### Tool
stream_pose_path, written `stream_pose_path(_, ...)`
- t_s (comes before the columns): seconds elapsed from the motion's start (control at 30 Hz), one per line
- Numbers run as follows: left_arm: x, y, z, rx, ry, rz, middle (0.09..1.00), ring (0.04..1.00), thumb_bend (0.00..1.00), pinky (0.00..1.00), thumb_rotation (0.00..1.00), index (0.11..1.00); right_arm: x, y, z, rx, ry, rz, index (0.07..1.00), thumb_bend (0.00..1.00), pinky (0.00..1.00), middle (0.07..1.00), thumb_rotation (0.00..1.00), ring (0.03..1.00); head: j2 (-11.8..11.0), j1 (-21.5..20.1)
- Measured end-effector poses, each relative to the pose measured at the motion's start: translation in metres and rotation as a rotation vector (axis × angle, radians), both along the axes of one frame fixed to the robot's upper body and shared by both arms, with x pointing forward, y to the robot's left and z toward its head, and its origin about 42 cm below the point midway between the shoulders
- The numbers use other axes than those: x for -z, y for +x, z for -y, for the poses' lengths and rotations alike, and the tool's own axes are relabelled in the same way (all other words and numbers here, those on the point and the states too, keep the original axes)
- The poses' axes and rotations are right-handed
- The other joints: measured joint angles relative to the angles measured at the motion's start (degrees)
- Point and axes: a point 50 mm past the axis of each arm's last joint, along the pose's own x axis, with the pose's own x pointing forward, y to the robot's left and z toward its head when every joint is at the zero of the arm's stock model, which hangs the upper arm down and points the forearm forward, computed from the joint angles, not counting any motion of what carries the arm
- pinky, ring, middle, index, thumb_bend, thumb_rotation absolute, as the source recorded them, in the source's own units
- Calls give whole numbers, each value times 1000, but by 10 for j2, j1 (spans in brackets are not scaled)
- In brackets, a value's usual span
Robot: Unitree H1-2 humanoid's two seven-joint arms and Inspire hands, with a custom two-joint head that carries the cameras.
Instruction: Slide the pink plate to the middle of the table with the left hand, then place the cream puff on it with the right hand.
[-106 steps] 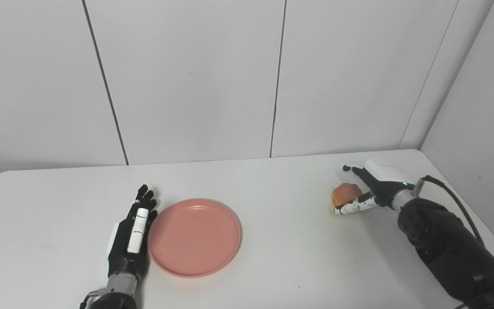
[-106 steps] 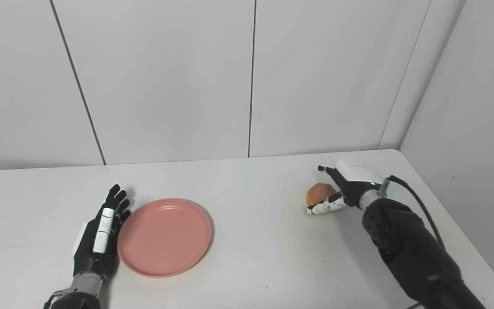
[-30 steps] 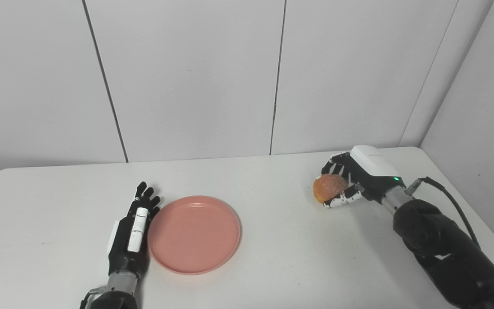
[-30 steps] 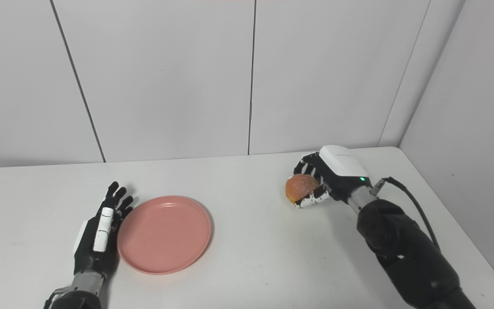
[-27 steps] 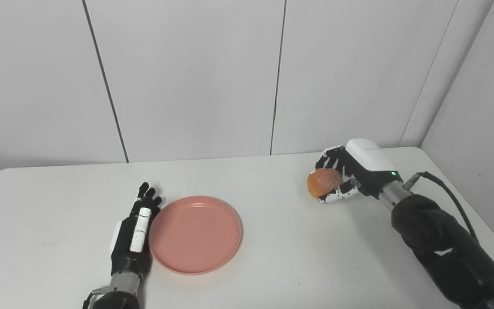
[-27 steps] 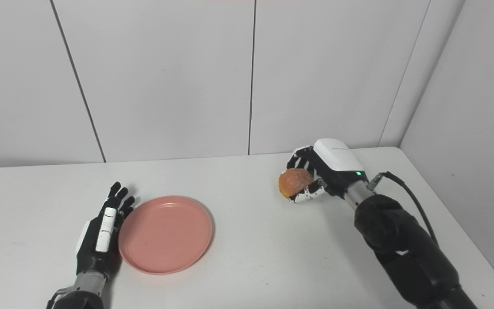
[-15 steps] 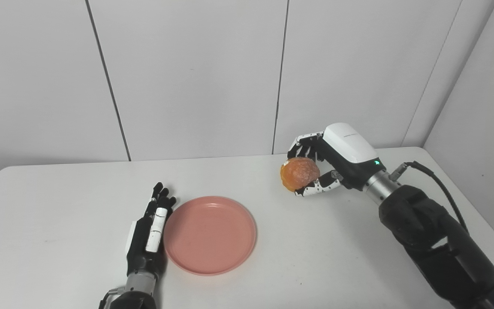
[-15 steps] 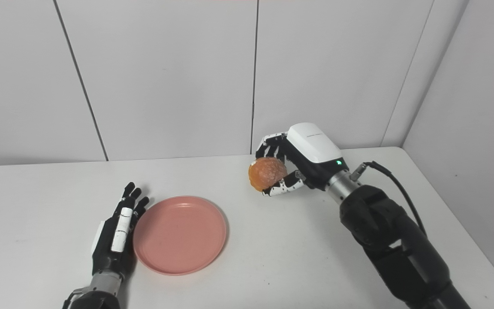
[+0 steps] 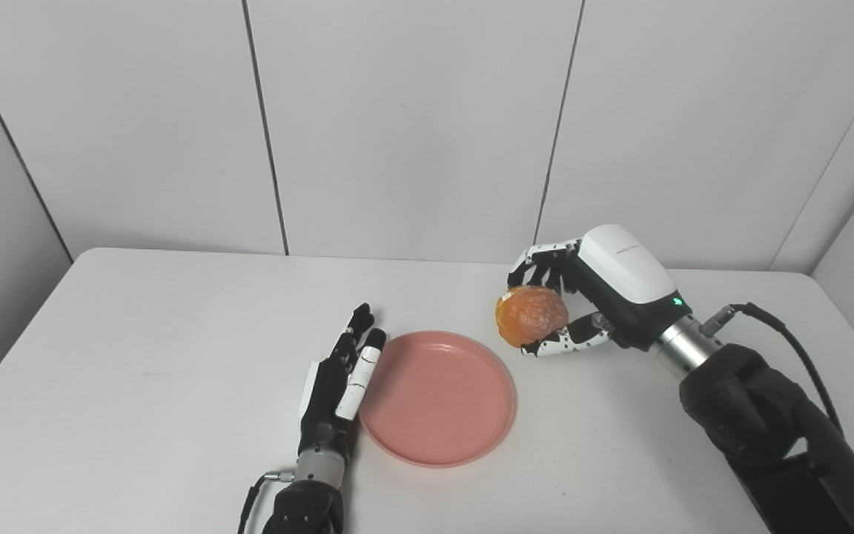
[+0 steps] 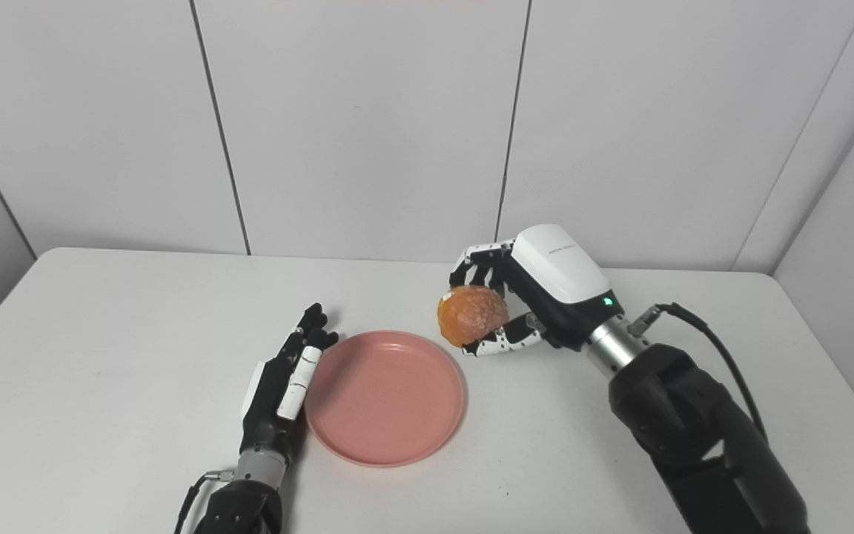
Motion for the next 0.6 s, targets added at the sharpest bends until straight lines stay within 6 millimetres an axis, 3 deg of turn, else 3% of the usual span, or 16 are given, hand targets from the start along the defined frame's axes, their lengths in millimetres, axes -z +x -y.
stream_pose_path(0.33, 0, -1, 8, 3, -19, -3, 946, 880, 869, 783, 784, 879, 7, 3, -28, -71, -32, -70, 496, 525, 420, 474, 0, 450, 5, 6)
stream_pose_path(0.6, 0, -1, 8, 3, -20, -4, 940, 882, 863, 762, 791, 884, 27, 16, -54, -112, -52, -140, 514, 524, 371, 442, 0, 410, 10, 5)
